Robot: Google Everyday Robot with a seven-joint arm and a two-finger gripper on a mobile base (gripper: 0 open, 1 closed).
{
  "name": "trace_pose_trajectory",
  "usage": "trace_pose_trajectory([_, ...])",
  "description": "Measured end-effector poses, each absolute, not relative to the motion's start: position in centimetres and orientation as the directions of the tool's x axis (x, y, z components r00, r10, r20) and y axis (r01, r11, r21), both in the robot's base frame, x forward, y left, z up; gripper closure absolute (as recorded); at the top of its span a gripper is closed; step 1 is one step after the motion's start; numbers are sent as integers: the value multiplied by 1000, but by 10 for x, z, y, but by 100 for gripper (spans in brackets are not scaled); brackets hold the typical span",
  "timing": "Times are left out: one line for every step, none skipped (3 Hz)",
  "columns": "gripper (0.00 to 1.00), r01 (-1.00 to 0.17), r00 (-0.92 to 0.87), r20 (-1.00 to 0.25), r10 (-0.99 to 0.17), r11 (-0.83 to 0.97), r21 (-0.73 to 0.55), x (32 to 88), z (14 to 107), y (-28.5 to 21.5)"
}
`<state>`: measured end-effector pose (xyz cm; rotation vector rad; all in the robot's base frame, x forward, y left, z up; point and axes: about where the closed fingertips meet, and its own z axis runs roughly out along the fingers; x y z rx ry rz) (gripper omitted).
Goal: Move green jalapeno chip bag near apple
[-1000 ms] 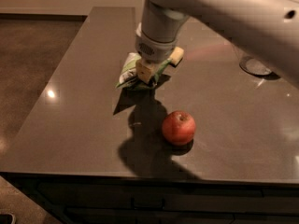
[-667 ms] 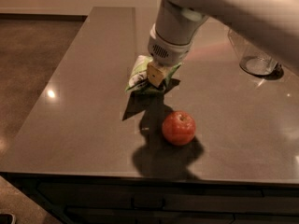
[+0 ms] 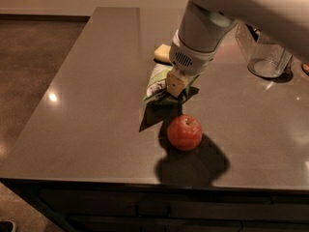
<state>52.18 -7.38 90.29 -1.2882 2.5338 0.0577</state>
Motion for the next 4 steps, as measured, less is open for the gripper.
trace_pose_trajectory([36,-799,-554,-273,-786,595,-91,516,900,-80])
trace_pose_trajectory([14,-799,-553,-274,-787,594,-92,516,901,-79])
trace_pose_trajectory([0,-799,-552,-274,-787,593,-93,516,900,-79])
trace_pose_trajectory([0,-799,-552,-274,-787,593,-93,516,900,-79])
